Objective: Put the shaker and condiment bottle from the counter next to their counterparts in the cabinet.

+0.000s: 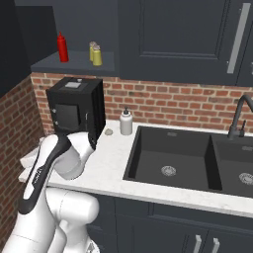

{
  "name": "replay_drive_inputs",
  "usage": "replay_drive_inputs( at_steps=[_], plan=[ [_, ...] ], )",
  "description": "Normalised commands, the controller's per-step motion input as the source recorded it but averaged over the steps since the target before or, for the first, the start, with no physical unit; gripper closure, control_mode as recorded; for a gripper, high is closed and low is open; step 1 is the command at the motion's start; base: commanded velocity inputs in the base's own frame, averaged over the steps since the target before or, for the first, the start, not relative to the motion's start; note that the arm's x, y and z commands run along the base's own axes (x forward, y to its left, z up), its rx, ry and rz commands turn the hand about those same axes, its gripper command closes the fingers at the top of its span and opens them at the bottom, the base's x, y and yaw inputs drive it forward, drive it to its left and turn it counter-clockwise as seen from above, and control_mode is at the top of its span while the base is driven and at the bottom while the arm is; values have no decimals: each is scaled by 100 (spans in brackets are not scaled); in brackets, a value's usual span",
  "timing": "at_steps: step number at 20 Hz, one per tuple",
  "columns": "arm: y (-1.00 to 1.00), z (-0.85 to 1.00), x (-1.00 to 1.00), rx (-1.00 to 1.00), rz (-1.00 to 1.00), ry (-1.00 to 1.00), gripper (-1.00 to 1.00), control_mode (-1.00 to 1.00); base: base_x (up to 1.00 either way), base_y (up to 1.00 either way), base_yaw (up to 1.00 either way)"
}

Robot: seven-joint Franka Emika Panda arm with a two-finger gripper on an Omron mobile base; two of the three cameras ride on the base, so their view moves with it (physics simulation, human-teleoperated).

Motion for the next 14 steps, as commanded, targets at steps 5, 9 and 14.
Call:
replay_drive_inputs(
  at_steps=[5,9,14],
  plan=[
    [25,-18,41,3,-5,0,-100,-100,0,0,0],
    [3,0,36,0,-13,0,-100,-100,0,0,0],
    [0,0,22,0,-9,0,-100,-100,0,0,0]
  ],
)
